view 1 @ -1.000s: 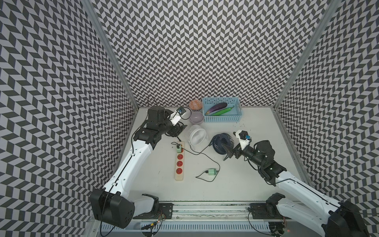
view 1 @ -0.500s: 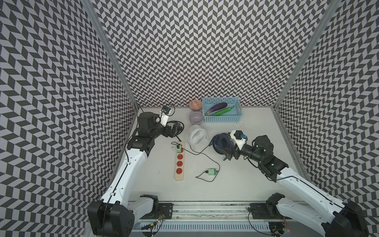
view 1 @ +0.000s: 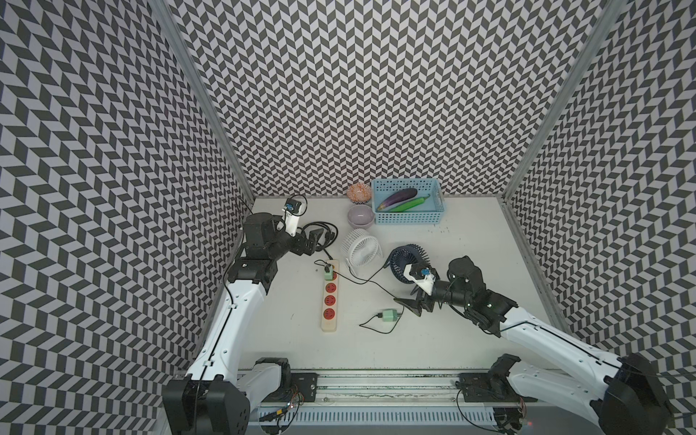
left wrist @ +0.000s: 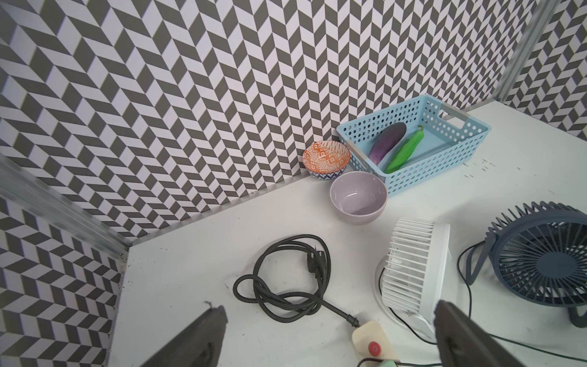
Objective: Plug the desk fan into the power strip
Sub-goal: Pick up the plug from the center of the board.
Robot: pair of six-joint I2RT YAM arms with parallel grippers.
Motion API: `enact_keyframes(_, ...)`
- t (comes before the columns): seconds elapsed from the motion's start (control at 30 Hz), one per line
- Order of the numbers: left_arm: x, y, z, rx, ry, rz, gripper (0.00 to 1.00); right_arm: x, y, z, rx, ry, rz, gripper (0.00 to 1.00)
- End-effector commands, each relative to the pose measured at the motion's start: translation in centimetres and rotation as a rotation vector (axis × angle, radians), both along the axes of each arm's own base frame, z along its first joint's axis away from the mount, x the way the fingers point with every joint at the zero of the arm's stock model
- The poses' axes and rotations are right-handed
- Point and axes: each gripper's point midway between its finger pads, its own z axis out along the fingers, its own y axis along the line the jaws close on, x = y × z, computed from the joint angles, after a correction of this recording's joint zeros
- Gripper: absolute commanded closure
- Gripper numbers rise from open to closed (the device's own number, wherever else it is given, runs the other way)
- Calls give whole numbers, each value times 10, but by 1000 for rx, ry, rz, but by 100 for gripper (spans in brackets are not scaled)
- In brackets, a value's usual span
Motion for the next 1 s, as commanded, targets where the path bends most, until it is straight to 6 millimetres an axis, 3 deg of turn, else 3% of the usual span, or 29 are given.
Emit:
enact_keyframes(0.0, 0, -3, 7, -22, -30, -14, 0, -5, 3, -17, -59, -34, 38, 5)
enact_keyframes(0.3, 0, -8, -9, -29, -6, -24, 0, -16, 24, -48, -145, -21, 122, 8)
enact_keyframes(0.7, -2, -18, -8, -56, 7, -77, 0, -33, 19, -107, -326, 41, 159, 16)
enact_keyframes(0.97, -2, -19, -8, -60, 7, -80, 0, -33, 15, -122, -362, 58, 136, 27)
